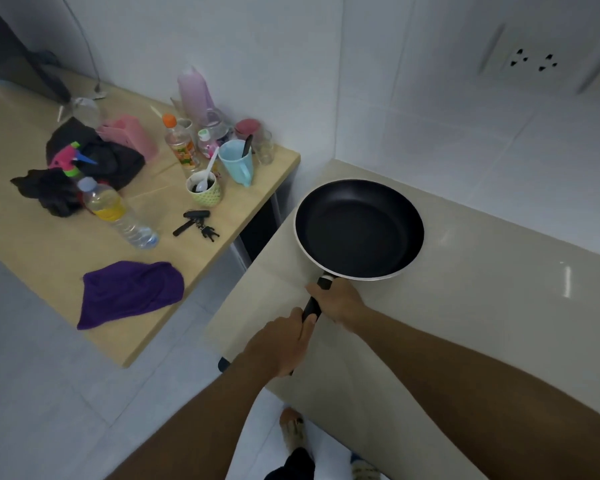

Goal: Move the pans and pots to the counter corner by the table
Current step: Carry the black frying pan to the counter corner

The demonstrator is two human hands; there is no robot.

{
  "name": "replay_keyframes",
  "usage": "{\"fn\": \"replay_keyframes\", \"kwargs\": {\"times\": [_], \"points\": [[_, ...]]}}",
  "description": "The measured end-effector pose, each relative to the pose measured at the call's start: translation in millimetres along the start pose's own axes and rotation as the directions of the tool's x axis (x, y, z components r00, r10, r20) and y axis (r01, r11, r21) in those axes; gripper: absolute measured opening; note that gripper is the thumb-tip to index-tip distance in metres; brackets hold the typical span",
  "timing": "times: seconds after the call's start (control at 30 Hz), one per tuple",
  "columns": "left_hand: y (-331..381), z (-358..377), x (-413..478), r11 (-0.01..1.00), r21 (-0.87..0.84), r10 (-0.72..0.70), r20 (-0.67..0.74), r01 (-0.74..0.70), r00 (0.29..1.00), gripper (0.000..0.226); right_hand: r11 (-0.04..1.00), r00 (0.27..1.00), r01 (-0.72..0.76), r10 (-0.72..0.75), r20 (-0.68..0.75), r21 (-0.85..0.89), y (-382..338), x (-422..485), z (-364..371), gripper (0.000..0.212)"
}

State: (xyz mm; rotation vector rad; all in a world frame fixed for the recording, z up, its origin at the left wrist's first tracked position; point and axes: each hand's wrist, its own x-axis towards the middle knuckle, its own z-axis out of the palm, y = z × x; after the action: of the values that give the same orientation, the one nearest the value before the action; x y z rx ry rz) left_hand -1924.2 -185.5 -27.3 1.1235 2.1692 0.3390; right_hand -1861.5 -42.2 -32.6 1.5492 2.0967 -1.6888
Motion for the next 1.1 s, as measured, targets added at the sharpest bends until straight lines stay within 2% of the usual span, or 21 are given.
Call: {"fn": "replay_keyframes", "kwargs": {"times": [0.13, 0.33, 0.47, 0.6, 0.73, 0.87, 1.0, 1.1], "points": [[-26.6, -19.8, 25.1, 1.000, -0.031, 0.000, 0.057, 0.002, 0.998, 0.041, 1.000, 0.999, 0.000, -0.001, -0.051, -0.028, -13.2, 23.8, 16.9, 0.052], [-52.3, -33.4, 54.7, 1.000, -0.006, 0.011, 0.083, -0.010, 0.997, 0.035, 0.998, 0.997, -0.052, 0.053, -0.055, 0.022, -28.2, 51.8, 31.7, 0.050], [-56.5, -44.4, 71.4, 0.998, -0.062, -0.001, 0.090, 0.006, 0.996, 0.035, 0.998, 0.995, -0.057, 0.060, -0.076, 0.041, -38.7, 67.9, 34.5, 0.048], [-59.5, -54.6, 87.2, 1.000, -0.012, 0.010, 0.105, -0.009, 0.994, 0.031, 0.996, 0.991, -0.076, 0.080, -0.108, 0.046, -48.5, 81.7, 35.2, 0.054], [-59.9, -64.4, 97.7, 0.992, 0.117, 0.039, 0.087, -0.049, 0.995, 0.050, 0.996, 0.990, -0.080, 0.084, -0.114, 0.040, -55.1, 90.4, 34.4, 0.048], [-54.0, -71.9, 104.5, 0.990, 0.137, 0.006, 0.110, -0.021, 0.994, 0.049, 0.994, 0.990, -0.094, 0.099, -0.105, 0.049, -61.7, 96.6, 32.5, 0.045], [-53.1, -72.9, 108.7, 0.999, -0.008, -0.038, 0.151, 0.040, 0.988, 0.037, 0.993, 0.988, -0.114, 0.116, -0.105, 0.020, -66.7, 101.1, 28.1, 0.045], [-54.3, -75.6, 113.1, 0.996, 0.089, -0.007, 0.123, -0.004, 0.992, 0.042, 0.992, 0.986, -0.122, 0.123, -0.110, 0.015, -66.6, 103.8, 28.4, 0.045]]}}
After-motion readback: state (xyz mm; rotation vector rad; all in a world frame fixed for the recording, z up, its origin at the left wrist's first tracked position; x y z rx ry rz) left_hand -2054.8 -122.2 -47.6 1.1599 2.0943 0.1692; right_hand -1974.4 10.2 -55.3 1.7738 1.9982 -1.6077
